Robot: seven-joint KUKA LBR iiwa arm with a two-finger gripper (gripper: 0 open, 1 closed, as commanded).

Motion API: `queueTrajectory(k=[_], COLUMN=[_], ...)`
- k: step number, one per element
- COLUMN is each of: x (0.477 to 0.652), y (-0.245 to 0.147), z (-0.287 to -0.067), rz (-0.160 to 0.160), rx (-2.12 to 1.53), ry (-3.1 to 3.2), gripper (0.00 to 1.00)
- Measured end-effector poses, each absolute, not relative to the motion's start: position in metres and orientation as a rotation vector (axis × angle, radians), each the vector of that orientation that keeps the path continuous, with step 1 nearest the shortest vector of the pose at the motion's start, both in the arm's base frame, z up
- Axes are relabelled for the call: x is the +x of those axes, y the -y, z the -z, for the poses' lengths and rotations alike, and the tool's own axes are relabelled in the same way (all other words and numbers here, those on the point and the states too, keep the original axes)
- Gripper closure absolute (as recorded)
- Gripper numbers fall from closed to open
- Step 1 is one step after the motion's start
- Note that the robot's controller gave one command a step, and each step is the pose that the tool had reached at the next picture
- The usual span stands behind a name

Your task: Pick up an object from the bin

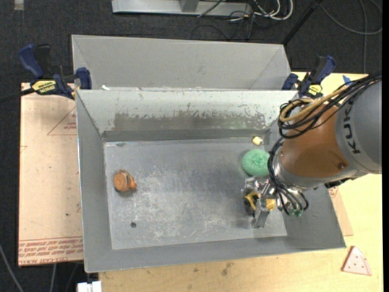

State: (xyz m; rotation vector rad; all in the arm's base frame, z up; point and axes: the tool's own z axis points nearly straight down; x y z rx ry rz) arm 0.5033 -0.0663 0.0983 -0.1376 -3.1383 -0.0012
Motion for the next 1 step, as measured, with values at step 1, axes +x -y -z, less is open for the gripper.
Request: queueTrajectory(k=[1], x=[0.5203], y=[0.0533], z=[-0.1100], rz=[0.001], rx=[-0.147], ry=[3.140], gripper=[1.00])
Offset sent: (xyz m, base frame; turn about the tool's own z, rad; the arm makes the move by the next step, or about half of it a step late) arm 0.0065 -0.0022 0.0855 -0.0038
